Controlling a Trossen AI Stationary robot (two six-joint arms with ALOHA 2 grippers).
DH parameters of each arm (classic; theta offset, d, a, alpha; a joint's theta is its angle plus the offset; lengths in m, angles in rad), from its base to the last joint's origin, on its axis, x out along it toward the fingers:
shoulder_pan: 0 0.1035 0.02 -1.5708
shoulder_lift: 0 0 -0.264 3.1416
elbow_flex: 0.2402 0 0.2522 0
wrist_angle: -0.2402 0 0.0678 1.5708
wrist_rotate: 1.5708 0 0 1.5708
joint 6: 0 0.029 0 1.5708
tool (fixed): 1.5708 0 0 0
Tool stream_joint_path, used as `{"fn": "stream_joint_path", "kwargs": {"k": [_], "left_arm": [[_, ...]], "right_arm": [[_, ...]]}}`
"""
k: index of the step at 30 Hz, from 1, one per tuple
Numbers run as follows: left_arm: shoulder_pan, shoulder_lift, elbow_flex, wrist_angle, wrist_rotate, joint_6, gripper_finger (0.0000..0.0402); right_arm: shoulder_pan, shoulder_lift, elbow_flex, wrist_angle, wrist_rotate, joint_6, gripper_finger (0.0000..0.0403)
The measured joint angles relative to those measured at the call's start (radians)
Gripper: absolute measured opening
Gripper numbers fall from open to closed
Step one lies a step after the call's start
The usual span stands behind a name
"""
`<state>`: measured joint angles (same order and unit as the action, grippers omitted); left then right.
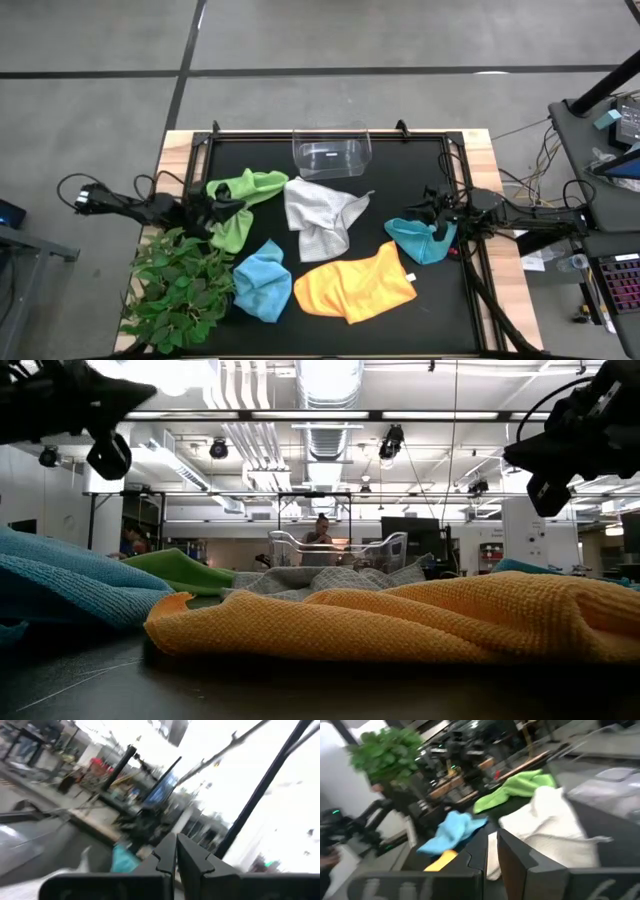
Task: Fold microfiber towels
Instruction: Fold the orange microfiber cloth
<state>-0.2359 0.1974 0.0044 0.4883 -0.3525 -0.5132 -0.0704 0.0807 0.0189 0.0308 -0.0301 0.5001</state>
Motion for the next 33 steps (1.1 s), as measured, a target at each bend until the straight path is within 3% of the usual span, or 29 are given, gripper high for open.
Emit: {"fn": "stream_joint_path", "kwargs": {"k": [7, 13, 18, 24, 33], "left_arm": [[0.000, 0.003, 0.000, 0.081, 0.018, 0.076, 0.0000], [0.000, 0.005, 0.000, 0.096, -0.147, 0.193, 0.0000], [0.000, 0.036, 0.000, 0.158, -0.165, 0.282, 0.0000], [0.000, 0.134, 0.002, 0.312, -0.166, 0.284, 0.0000], [0.000, 0.353, 0.128, 0.316, -0.170, 0.284, 0.0000]], "right_arm": [[0.000, 0.002, 0.026, 0.010, 0.066, -0.073, 0.0034], [0.000, 0.012, 0.088, 0.000, 0.066, -0.121, 0.0034], [0.000, 0.056, 0.142, 0.001, 0.066, -0.161, 0.0034], [0.000, 0.148, 0.199, 0.002, 0.066, -0.195, 0.0034], [0.000, 0.315, 0.315, -0.062, 0.066, -0.258, 0.0034]]}}
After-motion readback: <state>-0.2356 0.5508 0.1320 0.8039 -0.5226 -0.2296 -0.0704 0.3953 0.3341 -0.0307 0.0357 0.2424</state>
